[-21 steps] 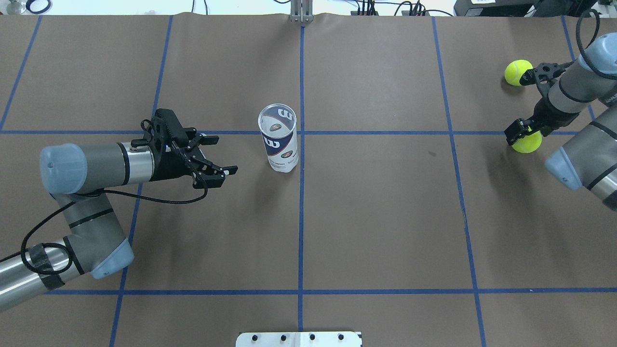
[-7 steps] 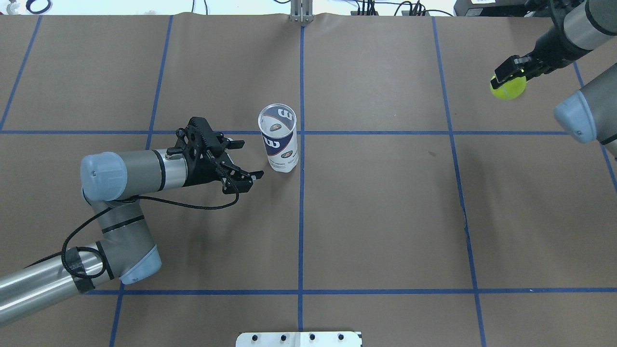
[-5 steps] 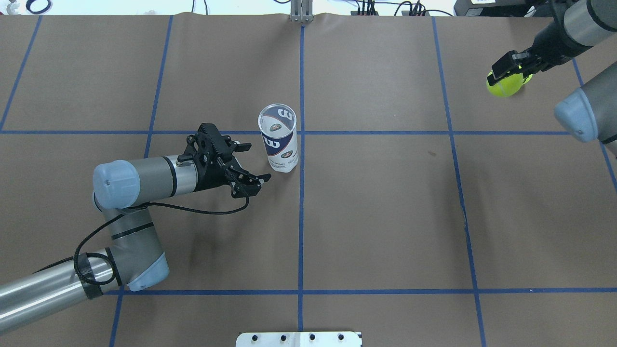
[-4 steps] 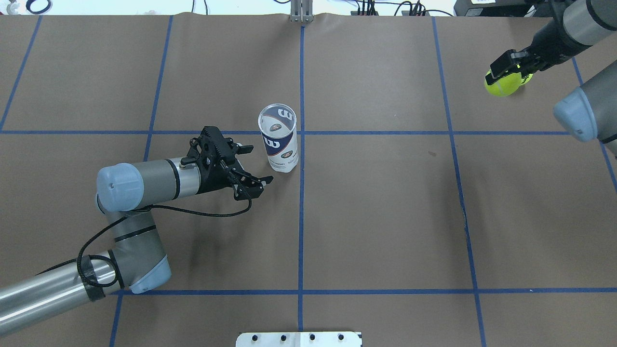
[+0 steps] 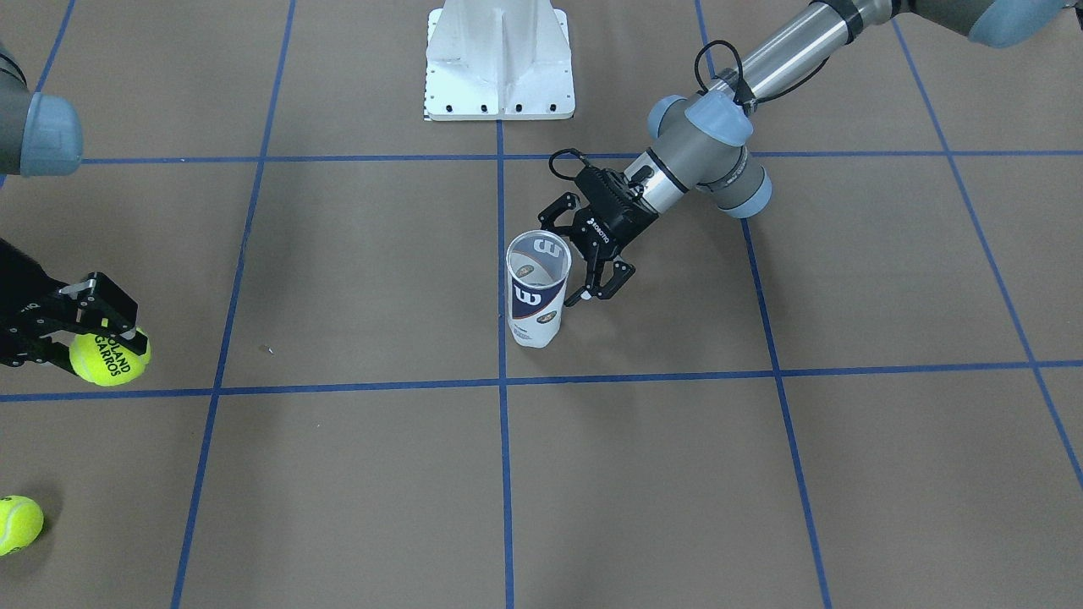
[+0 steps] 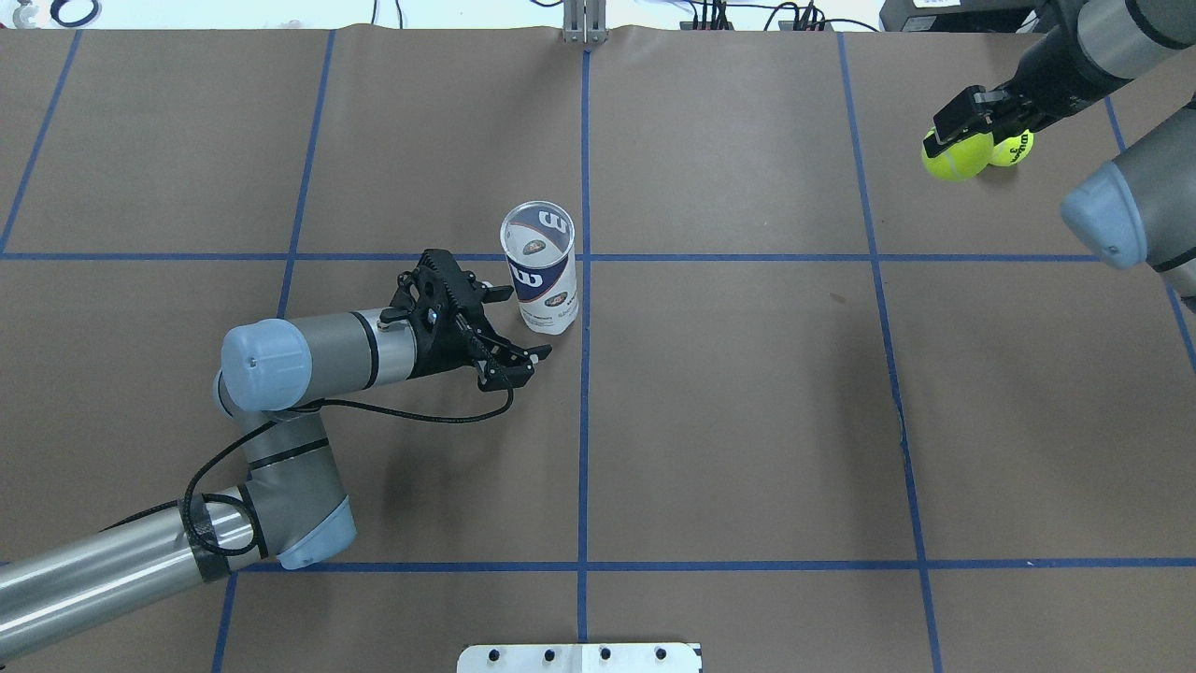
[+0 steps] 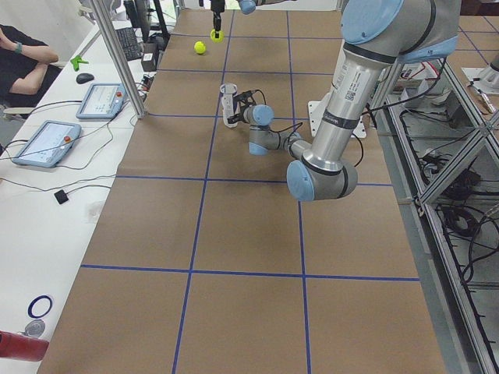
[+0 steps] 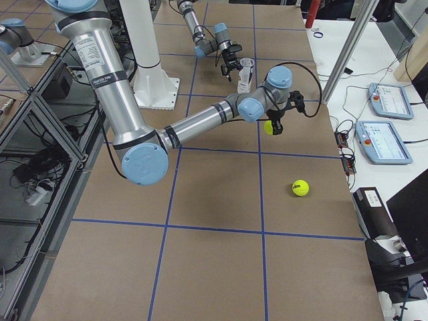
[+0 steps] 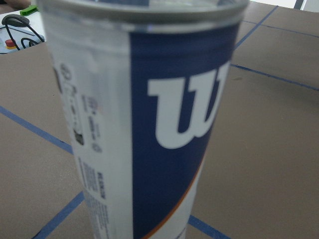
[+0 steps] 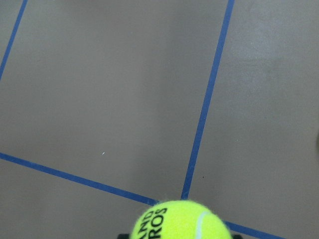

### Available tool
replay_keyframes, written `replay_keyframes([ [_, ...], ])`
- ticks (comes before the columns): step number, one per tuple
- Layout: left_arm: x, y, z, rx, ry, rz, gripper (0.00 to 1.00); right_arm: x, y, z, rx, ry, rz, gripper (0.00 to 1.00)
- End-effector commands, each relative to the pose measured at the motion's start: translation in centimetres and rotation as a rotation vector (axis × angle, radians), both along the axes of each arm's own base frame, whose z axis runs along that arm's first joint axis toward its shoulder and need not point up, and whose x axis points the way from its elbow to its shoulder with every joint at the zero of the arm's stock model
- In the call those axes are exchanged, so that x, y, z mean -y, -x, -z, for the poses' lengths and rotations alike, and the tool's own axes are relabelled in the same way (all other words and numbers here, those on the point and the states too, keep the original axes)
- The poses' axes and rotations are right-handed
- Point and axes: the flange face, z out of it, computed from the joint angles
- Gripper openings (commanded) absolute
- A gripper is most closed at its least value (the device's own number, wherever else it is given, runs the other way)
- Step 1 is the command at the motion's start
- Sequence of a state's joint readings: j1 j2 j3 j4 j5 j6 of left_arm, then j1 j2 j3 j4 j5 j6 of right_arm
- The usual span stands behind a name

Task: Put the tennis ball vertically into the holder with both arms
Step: 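Grasp the upright can with the left gripper while the right gripper holds the ball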

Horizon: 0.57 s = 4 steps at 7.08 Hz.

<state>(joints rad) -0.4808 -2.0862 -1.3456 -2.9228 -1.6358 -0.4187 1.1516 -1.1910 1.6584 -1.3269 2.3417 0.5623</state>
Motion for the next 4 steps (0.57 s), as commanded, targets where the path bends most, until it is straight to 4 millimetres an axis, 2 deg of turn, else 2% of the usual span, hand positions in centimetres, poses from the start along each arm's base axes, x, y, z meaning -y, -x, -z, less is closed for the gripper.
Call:
replay_keyframes([
  [1,0.24,-0.12,-0.39,0.008,0.006,0.02,0.99,-0.22,0.62,1.43,0.015,0.001,-0.004,0.0],
  [4,0.81,-0.48,-0.08,0.008,0.01,0.053,0.99,-0.72,1.36,1.95,0.022,-0.003,0.008,0.0],
])
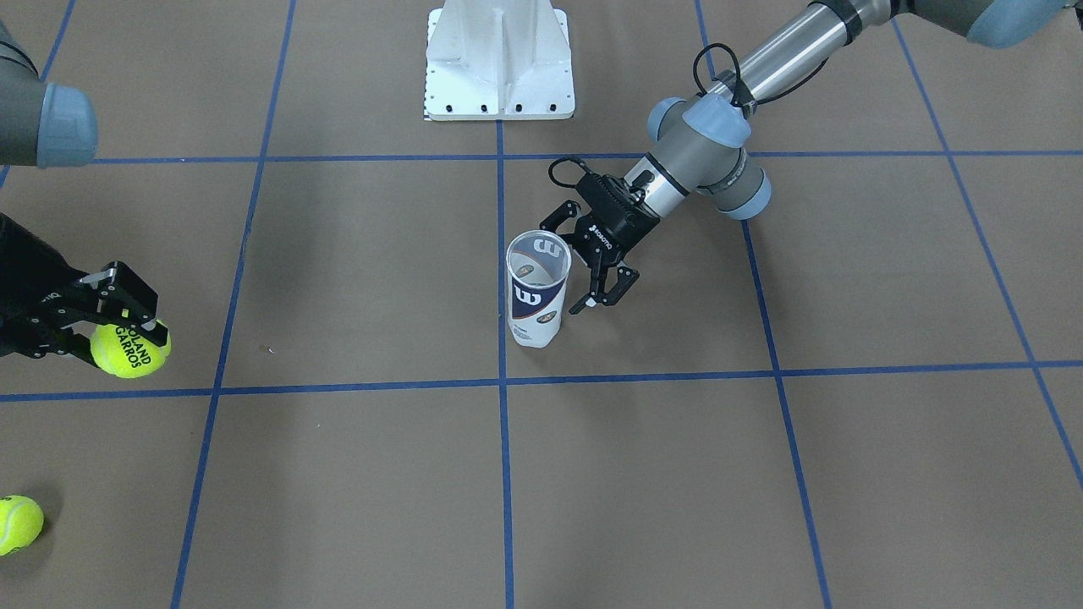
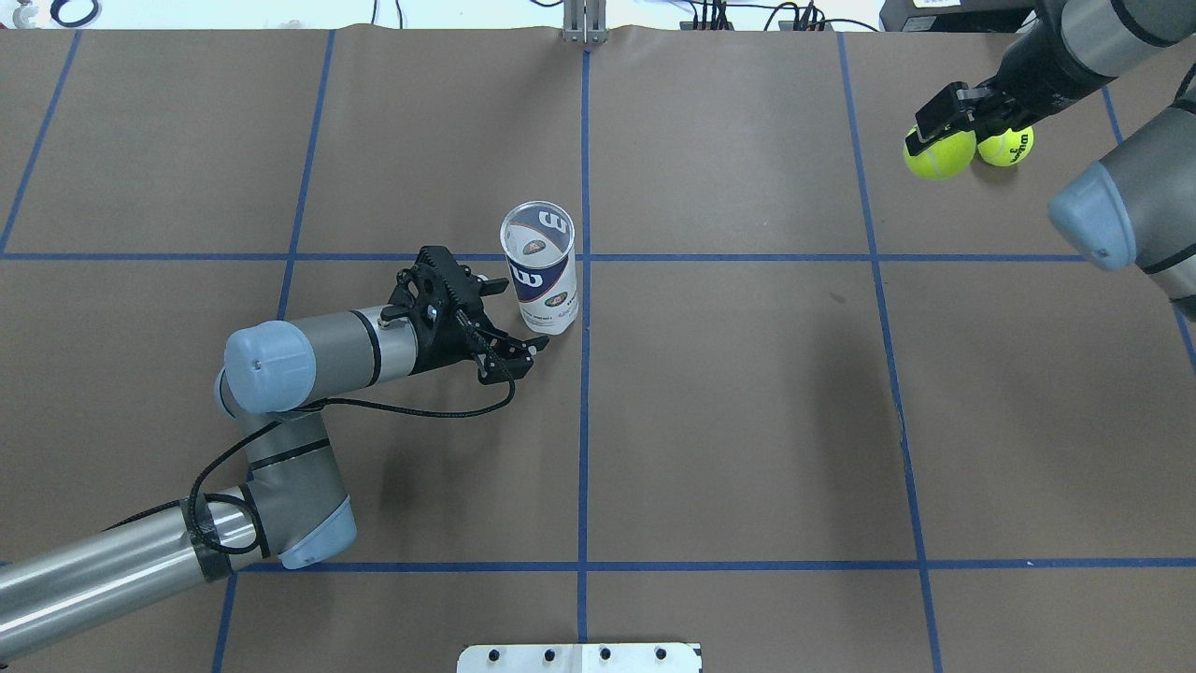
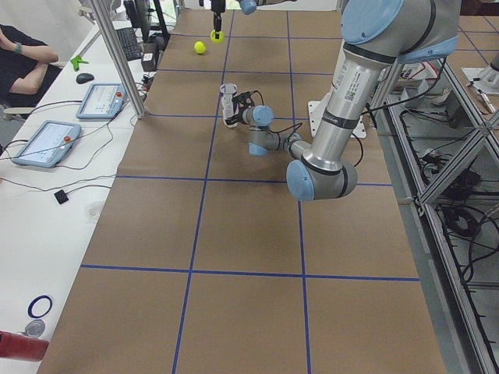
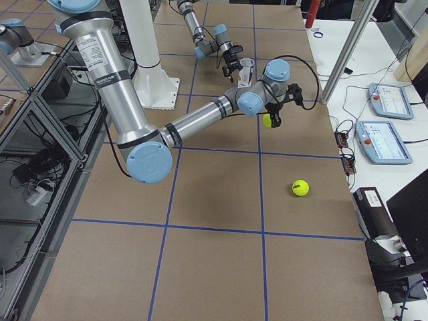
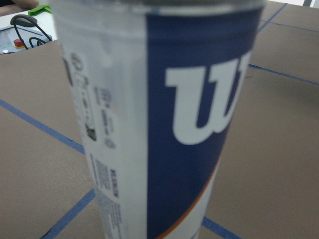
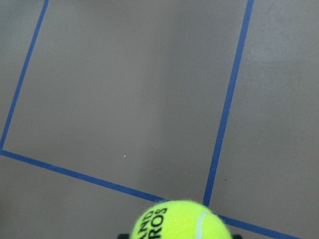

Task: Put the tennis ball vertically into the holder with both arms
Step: 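Grasp the upright can with the left gripper while the right gripper holds the ball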

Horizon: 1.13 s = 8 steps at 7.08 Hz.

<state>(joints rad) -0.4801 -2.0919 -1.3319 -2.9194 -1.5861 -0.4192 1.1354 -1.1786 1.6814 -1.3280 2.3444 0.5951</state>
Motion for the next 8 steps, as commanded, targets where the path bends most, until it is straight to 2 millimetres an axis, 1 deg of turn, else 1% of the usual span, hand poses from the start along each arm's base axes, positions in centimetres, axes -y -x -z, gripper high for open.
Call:
replay_keyframes([
  [1,0.3,-0.4,0.5,-0.005,0.003,0.004,0.99,-0.2,0.5,0.2,0.002,-0.003,0.008,0.0],
  [2,0.1,-0.7,0.8,-0.006,0.002,0.001,0.99,-0.2,0.5,0.1,0.001,-0.002,0.008,0.0],
  [3,0.3,-1.2,1.1,-0.006,0.002,0.001,0.99,-0.2,0.6,0.2,0.002,-0.003,0.008,0.0],
  [4,0.5,-1.5,1.1,-0.005,0.003,0.001,0.99,-0.1,0.6,0.6,0.005,-0.008,0.009,0.0],
  [6,0.6,-1.6,0.9,0.002,0.006,0.001,0.99,-0.2,0.7,0.7,0.007,-0.011,0.011,0.0],
  [8,0.8,-1.6,0.9,0.002,0.006,0.03,0.99,-0.6,1.0,1.3,0.012,-0.021,0.018,0.0],
])
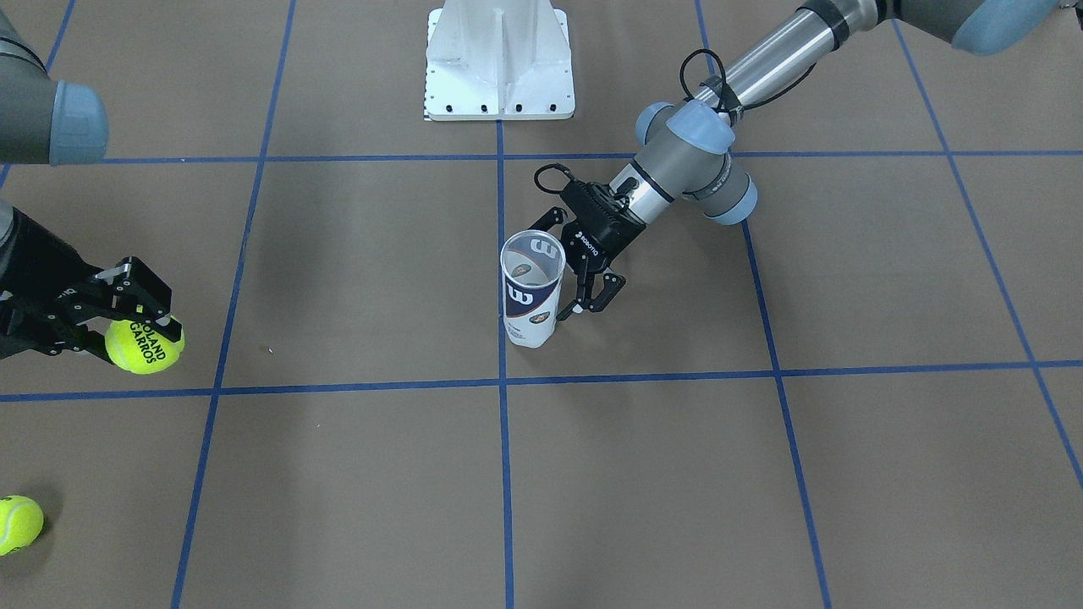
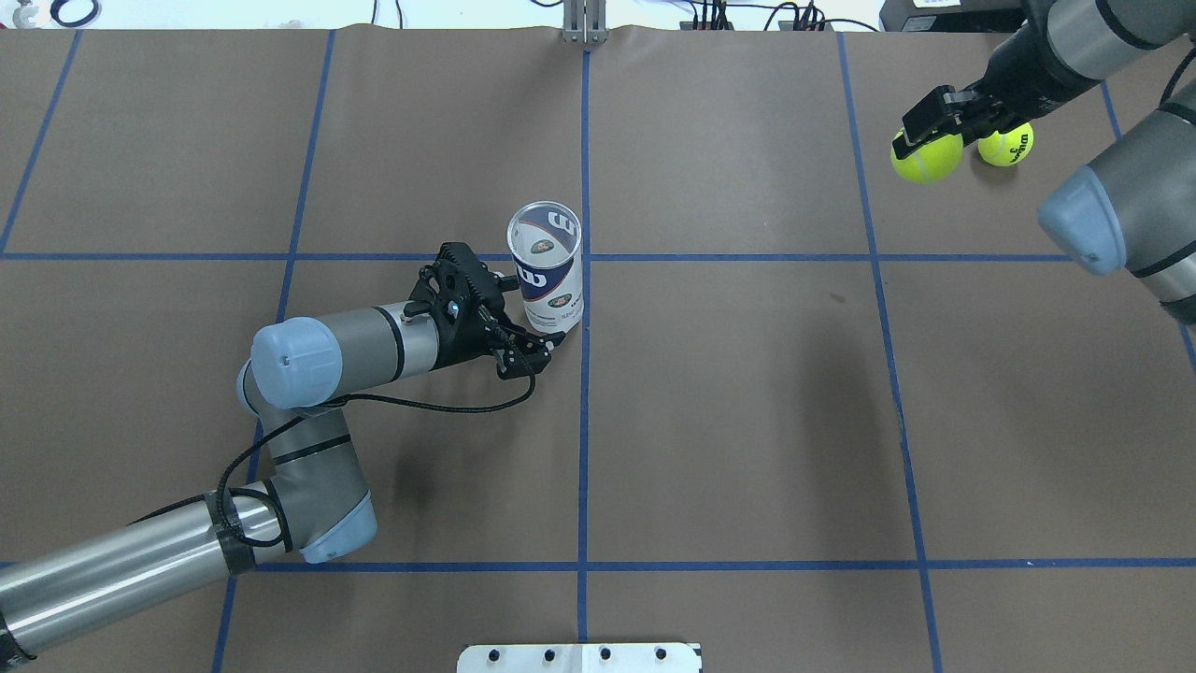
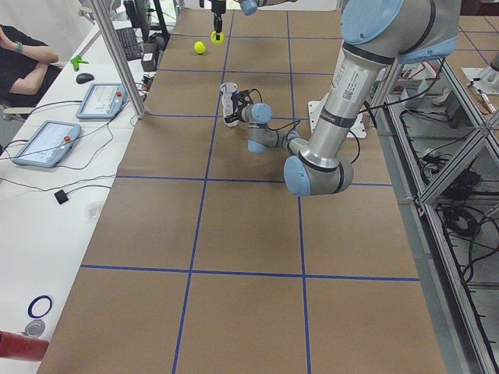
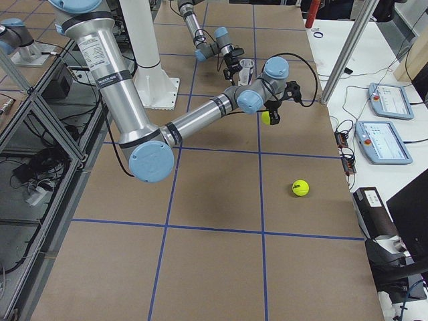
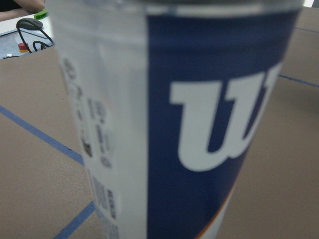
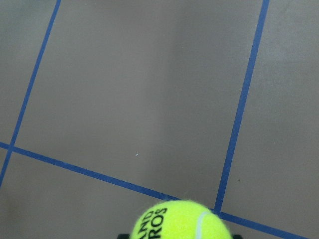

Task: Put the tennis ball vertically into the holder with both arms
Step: 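Grasp the upright can with the left gripper while the right gripper holds the ball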

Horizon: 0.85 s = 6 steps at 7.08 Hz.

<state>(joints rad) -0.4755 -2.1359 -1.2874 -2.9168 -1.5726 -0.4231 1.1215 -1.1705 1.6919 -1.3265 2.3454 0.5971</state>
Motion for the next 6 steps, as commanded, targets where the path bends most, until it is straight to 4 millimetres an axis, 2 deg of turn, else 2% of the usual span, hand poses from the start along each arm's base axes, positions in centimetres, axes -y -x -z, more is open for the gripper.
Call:
replay_keyframes([
  [1,0.3,0.1,0.0,0.001,0.001,0.026,0.99,-0.3,0.3,0.3,0.003,-0.006,0.006,0.0],
  [4,0.3,0.1,0.1,0.0,0.0,0.029,0.99,-0.9,0.6,1.3,0.015,-0.004,0.002,0.0],
  [6,1.0,-0.7,1.2,-0.009,-0.002,0.062,0.99,-1.0,0.8,1.6,0.018,-0.009,0.006,0.0],
])
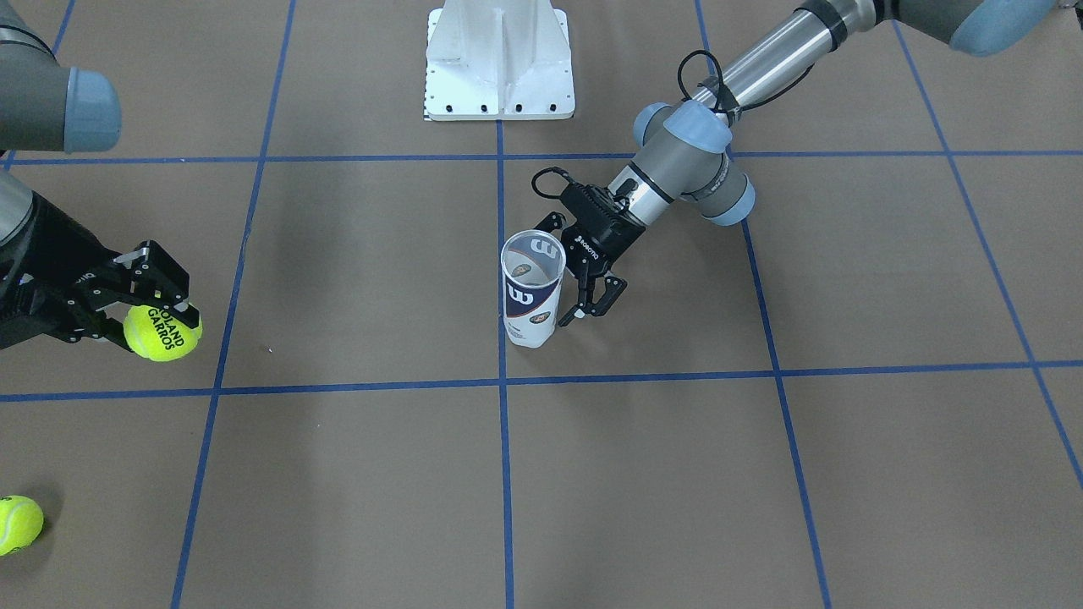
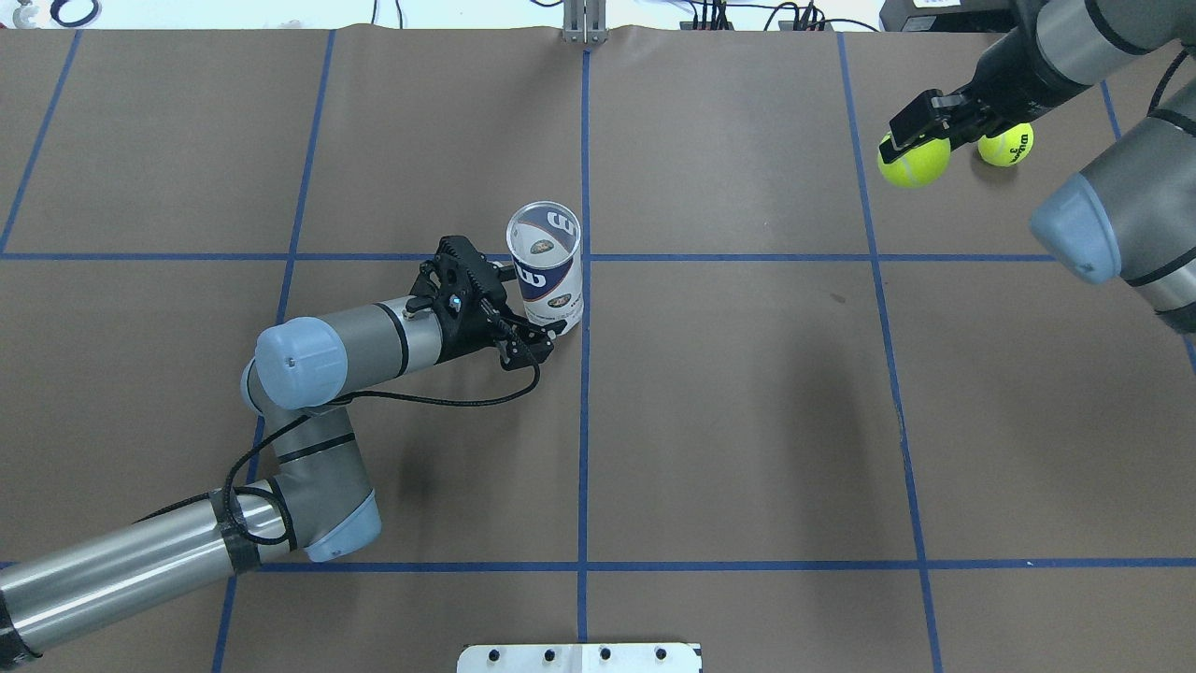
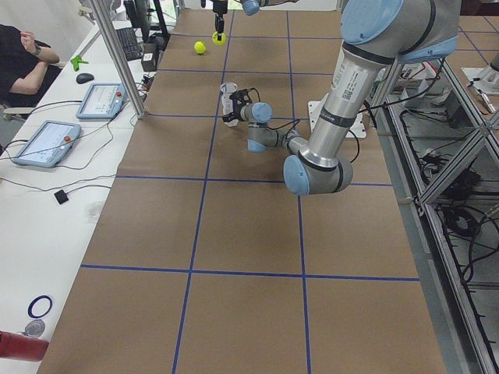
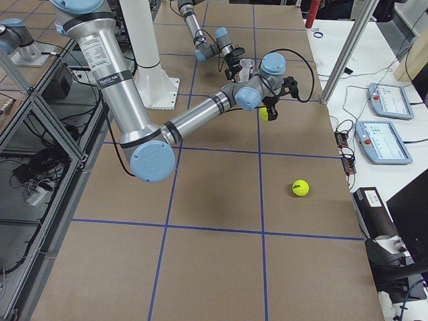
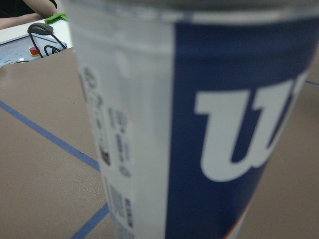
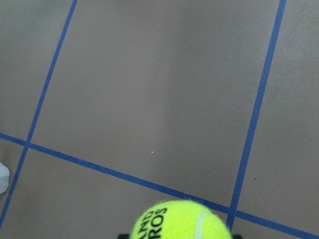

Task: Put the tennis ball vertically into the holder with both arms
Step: 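Grasp the upright can with the left gripper while the right gripper holds the ball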

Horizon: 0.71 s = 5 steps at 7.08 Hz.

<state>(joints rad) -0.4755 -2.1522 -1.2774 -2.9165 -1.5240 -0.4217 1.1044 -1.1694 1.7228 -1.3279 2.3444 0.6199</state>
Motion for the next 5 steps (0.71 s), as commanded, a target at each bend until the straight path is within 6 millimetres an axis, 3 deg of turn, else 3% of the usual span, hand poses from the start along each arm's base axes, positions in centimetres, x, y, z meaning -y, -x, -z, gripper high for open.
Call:
replay_keyframes([
  [1,0.48,-0.65,0.68,-0.003,-0.001,0.013,0.99,-0.1,0.04,0.06,0.001,0.0,0.0,0.0],
  [5,0.74,-1.11,0.77,0.0,0.003,0.014,0.99,0.11,0.26,0.92,0.006,-0.01,0.001,0.0],
])
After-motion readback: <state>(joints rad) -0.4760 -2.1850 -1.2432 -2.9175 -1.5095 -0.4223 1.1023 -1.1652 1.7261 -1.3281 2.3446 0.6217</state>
